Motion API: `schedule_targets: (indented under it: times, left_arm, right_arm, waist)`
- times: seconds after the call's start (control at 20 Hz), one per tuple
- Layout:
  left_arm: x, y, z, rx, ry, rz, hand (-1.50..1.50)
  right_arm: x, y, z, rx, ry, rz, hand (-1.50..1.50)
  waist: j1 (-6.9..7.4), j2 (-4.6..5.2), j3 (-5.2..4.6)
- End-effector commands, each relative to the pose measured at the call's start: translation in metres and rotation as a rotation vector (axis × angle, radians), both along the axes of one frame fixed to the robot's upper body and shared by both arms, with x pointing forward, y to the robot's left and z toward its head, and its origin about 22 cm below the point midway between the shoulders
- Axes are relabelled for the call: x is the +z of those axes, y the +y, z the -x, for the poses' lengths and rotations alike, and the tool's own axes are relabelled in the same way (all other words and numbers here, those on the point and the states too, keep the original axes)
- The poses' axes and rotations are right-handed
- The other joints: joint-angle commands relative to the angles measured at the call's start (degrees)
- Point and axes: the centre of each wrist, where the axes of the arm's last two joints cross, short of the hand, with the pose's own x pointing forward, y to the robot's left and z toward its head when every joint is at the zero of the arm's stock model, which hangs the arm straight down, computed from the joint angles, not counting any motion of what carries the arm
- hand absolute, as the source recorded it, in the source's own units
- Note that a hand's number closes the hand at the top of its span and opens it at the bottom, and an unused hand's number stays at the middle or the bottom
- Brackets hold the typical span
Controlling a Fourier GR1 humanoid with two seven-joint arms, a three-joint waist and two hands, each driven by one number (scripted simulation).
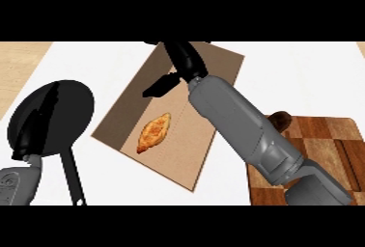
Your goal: Pick the croissant from the cutting board and place it in the cardboard box
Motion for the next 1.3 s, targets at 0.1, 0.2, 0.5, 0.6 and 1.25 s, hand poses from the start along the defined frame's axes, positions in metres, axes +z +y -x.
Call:
schedule_targets:
  times: [0.1, 0.2, 0.5, 0.6, 1.25]
  left_arm:
    - [0.002, 0.016, 0.014, 0.046, 0.005, 0.014, 0.0]
    - [-0.007, 0.011, 0.022, 0.044, 0.004, 0.009, 0.0]
    - [0.013, 0.032, 0.014, 0.065, -0.001, -0.006, 0.0]
    - [-0.013, 0.025, 0.017, 0.073, 0.016, 0.008, 0.0]
    - [0.006, 0.021, 0.021, 0.074, -0.009, -0.002, 0.0]
  right_arm:
    - [-0.003, -0.021, -0.014, -0.033, 0.01, -0.212, -1.5]
    - [0.008, -0.028, -0.022, -0.014, 0.016, -0.248, -1.5]
    - [0.015, -0.1, -0.046, -0.068, 0.05, -0.284, -1.5]
    - [0.018, -0.142, -0.052, -0.071, 0.06, -0.283, -1.5]
    - [0.005, -0.291, -0.038, -0.048, 0.067, -0.166, -1.5]
  waist:
    - [-2.51, -0.53, 0.06]
    - [-2.86, -0.63, 0.05]
    - [-3.47, -0.55, 0.04]
    - [-4.12, -0.49, 0.01]
    - [-3.17, -0.4, 0.12]
